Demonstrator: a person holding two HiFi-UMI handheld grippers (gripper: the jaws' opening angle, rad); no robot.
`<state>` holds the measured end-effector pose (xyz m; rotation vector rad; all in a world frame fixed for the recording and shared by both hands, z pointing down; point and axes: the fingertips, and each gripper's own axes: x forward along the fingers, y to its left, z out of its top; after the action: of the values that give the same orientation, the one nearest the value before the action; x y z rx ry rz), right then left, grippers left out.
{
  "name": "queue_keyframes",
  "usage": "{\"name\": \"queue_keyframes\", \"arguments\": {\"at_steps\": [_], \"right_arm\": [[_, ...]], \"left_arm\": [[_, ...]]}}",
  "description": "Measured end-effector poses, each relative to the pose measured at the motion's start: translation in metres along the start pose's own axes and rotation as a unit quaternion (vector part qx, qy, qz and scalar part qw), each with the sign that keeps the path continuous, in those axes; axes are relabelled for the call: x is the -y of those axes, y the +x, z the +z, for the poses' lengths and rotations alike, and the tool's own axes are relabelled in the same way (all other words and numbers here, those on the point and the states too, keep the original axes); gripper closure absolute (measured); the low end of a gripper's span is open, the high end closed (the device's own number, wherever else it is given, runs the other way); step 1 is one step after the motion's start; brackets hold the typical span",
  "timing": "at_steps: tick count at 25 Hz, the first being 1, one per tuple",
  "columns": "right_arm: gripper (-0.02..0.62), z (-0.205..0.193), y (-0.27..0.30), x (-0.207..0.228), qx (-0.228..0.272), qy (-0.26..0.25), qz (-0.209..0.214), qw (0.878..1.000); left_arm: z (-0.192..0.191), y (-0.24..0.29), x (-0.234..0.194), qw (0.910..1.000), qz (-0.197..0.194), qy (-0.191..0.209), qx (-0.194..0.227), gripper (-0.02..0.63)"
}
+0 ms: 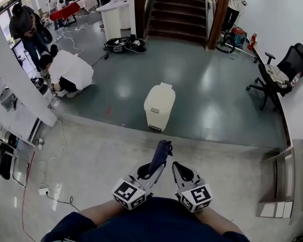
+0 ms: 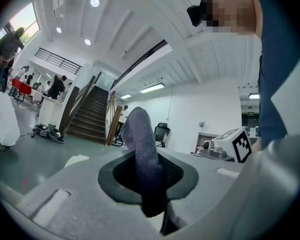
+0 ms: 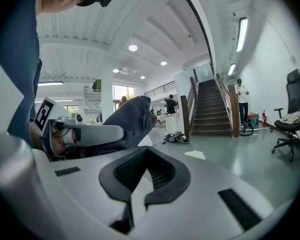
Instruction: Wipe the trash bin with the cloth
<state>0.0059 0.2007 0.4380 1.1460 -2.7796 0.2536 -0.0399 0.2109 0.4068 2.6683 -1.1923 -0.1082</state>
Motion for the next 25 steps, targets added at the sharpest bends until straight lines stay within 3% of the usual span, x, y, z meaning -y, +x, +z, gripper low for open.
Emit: {"name": "queue_keyframes", "arguments": {"at_steps": [7,12,16,25], "right_arm": [[0.591,0.053,0.130,0.042,0.003,-0.001,-0.048,0.999],[0.591,0.076,0.186,0.062,0.005,-0.002,-0.071,0.997],[0.591,0.077,0.202,0.079,-0.003,0.004,-0.075,0.997],[0.591,0.090,0.226,0.127,0.005,0.005,-0.057,0.998]], "left_arm": [[0.052,0.055,-0.125,0.9982,-0.058,0.013,-0.003,0.555],[0.074,0.082,-0.188,0.9973,-0.072,0.009,-0.003,0.555],[0.075,0.099,-0.211,0.9978,-0.065,-0.010,-0.007,0.555],[0.070,0.139,-0.229,0.9986,-0.044,-0.013,-0.025,0.555]]}}
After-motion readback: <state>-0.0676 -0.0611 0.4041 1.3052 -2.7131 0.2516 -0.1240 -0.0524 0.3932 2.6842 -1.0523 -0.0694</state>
